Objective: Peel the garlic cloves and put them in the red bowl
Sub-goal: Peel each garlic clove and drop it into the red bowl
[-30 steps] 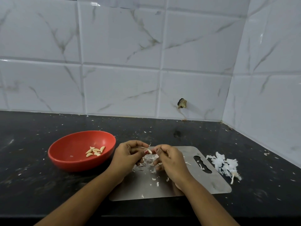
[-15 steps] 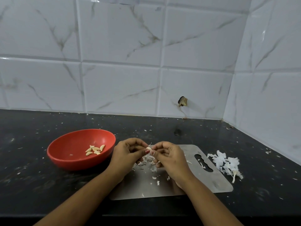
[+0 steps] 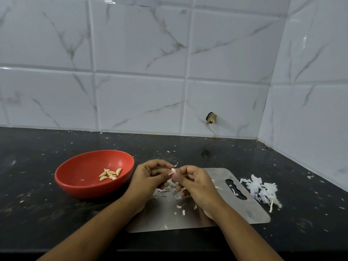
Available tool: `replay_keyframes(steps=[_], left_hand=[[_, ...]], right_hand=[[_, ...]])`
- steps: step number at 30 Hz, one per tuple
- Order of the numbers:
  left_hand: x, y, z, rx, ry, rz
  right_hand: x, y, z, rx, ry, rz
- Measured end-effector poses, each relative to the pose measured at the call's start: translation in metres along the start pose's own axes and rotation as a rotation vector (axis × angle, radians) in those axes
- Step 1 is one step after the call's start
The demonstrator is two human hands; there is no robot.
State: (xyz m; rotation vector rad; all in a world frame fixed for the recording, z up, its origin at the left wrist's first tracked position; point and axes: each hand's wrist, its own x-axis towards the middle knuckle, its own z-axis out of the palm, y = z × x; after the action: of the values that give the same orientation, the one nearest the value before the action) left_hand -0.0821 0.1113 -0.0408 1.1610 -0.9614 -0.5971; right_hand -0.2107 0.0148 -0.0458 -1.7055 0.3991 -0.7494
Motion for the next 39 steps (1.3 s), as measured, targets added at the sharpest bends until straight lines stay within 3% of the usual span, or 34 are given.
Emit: replay_keyframes(steps=[8,16,33,39], left_hand=[[-0.0008,-0.0002,0.0007,-0.012,0.031,0.006],[-0.0007,-0.0036,0.0016,0.188,0.098,0.093],[0.0039,-0.0081,-0.0009,0.129,0.026,-0.003],[0.0041,-0.0095,-0.0019,0.126,0.025,-0.003]], right_hand=[[0.0004,-0.0013,0.0030,-0.051,-0.038,0.011],[0.0002,-0.0039,0.0034,-0.066,-0.023,0.017],[0.0007,-0.0019,0.0004,-0.007,0.057,-0.055],[-0.0009,-0.0034,0.0015,-0.107,0.056,-0.090]])
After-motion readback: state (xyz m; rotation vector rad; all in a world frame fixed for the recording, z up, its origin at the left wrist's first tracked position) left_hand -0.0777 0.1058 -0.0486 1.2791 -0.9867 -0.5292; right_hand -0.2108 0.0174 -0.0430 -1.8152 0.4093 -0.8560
